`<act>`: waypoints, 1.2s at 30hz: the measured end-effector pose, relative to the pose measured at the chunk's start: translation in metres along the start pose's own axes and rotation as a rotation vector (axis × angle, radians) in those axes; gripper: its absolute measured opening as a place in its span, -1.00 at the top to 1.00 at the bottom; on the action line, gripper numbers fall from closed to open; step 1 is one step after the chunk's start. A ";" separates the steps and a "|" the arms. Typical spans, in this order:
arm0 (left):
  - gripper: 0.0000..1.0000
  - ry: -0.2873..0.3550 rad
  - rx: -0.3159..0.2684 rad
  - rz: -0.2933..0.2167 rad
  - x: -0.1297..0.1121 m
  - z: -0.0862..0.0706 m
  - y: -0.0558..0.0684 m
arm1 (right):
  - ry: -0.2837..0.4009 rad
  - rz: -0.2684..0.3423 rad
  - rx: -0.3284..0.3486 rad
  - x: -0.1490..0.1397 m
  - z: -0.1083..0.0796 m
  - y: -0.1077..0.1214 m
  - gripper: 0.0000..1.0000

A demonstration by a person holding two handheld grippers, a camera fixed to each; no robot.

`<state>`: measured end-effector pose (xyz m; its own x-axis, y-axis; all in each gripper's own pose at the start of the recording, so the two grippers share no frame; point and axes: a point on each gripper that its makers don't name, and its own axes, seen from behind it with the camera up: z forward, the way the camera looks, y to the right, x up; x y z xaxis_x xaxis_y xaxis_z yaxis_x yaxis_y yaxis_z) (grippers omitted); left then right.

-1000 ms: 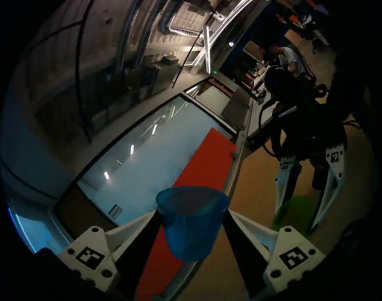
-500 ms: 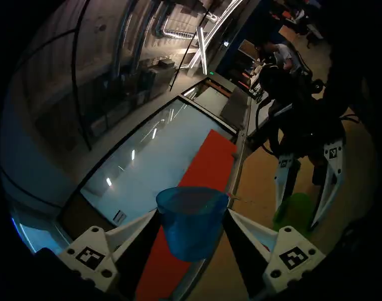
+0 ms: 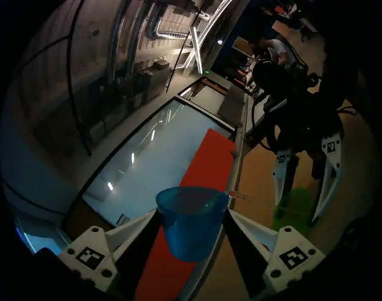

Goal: Pour water

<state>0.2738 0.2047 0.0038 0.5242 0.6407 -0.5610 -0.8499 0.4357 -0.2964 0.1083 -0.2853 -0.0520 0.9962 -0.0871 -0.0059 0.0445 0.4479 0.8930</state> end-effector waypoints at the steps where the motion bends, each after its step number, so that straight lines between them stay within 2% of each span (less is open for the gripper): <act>1: -0.68 0.000 0.000 0.003 0.000 0.000 0.000 | 0.000 -0.001 0.000 0.000 0.000 0.000 -0.81; 36: -0.68 -0.003 0.008 0.106 0.009 0.004 -0.005 | 0.009 -0.011 -0.010 0.006 -0.002 0.003 -0.81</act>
<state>0.2830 0.2108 0.0040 0.4313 0.6853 -0.5868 -0.9002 0.3703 -0.2292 0.1150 -0.2824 -0.0501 0.9963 -0.0843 -0.0196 0.0560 0.4561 0.8881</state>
